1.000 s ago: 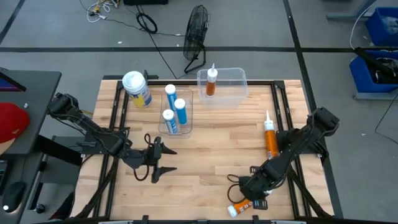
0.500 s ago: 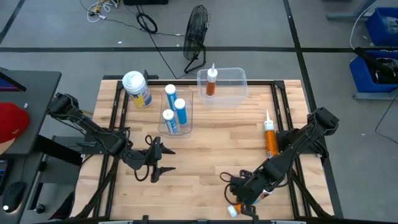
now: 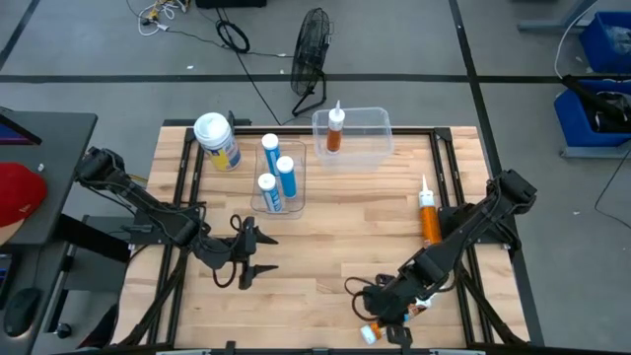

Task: Pick & place silicon tubes, Sealant and Lysol wipes
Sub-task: Put the bottom orange sealant into the right transparent bin

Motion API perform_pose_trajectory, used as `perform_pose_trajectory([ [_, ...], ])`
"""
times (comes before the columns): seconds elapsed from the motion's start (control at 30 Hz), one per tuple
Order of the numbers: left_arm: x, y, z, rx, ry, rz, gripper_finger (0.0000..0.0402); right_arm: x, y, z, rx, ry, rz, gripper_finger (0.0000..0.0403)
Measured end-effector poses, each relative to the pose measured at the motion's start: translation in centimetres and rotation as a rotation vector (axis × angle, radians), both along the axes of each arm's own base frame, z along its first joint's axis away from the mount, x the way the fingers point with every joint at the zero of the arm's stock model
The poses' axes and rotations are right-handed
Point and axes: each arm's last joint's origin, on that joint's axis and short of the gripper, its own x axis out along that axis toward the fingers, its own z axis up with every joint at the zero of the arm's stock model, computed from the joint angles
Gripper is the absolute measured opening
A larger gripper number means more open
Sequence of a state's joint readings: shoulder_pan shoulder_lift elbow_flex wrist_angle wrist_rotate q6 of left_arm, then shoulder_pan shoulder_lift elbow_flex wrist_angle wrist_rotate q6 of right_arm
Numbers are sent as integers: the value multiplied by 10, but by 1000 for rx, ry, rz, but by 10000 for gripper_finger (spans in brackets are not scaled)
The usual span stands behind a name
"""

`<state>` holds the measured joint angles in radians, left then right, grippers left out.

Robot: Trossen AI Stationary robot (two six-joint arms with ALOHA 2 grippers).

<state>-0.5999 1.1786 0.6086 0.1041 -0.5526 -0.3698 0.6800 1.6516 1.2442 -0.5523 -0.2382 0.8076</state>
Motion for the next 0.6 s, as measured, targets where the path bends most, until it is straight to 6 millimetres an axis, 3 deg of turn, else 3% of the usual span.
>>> perform_pose_trajectory([
  [0.13,-1,0,-1,7,12,0,319,2,-5,-9,-8,55,74,49],
  [0.43,-1,1,-2,15,23,2,319,2,-9,-27,-34,150,227,142],
  [0.6,-1,1,-2,17,23,5,319,-8,-13,-31,-144,169,322,148],
])
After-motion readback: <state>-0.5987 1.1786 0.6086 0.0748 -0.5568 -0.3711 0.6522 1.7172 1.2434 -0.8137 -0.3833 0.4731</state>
